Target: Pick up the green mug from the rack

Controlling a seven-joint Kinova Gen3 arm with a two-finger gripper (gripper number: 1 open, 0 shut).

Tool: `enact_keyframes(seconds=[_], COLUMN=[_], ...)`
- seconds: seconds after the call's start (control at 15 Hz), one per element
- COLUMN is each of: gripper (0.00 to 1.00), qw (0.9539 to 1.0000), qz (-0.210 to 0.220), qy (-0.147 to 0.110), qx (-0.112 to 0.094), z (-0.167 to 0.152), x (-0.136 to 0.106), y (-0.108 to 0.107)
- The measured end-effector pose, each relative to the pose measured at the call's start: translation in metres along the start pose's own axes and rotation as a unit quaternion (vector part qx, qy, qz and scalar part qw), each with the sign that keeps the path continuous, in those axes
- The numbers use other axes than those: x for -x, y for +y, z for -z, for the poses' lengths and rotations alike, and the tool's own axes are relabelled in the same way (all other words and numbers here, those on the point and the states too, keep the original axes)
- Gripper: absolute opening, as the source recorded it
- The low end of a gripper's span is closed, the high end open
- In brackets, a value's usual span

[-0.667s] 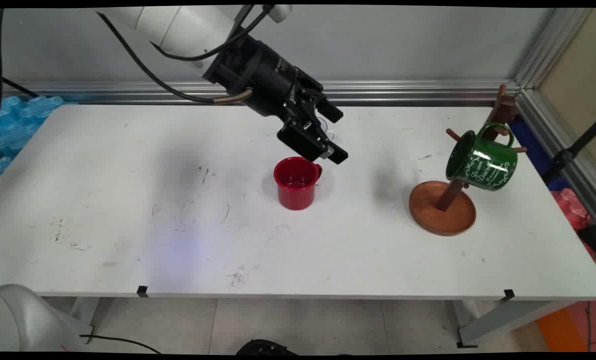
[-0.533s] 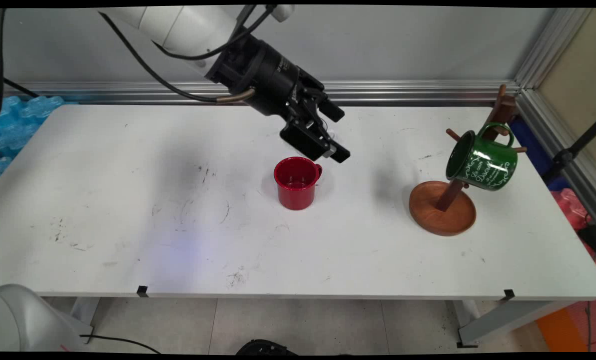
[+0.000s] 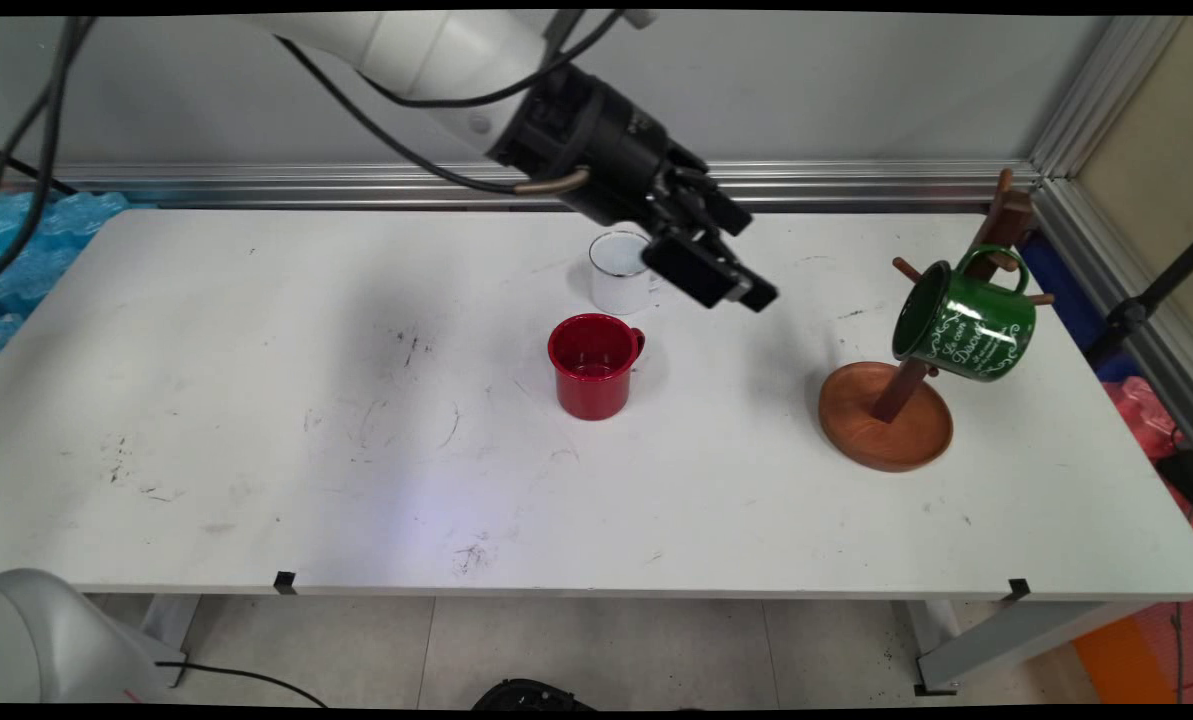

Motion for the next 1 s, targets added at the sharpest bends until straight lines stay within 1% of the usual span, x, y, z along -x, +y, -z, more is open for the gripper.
enact_keyframes(seconds=[0.13,0.4,0.67,0.87,1.0], gripper=[1.00,1.00,1.00,1.00,1.00], qw=[0.9999,0.9988,0.9973,0.9963,0.9959], qz=[0.007,0.021,0.022,0.023,0.024], qy=[0.006,0.015,0.019,0.021,0.025], qx=[0.009,0.042,0.068,0.080,0.084], z=[-0.010,-0.034,-0.057,-0.078,-0.088], x=[-0.002,-0.004,-0.002,0.002,0.005], y=[-0.002,-0.006,-0.010,-0.014,-0.015])
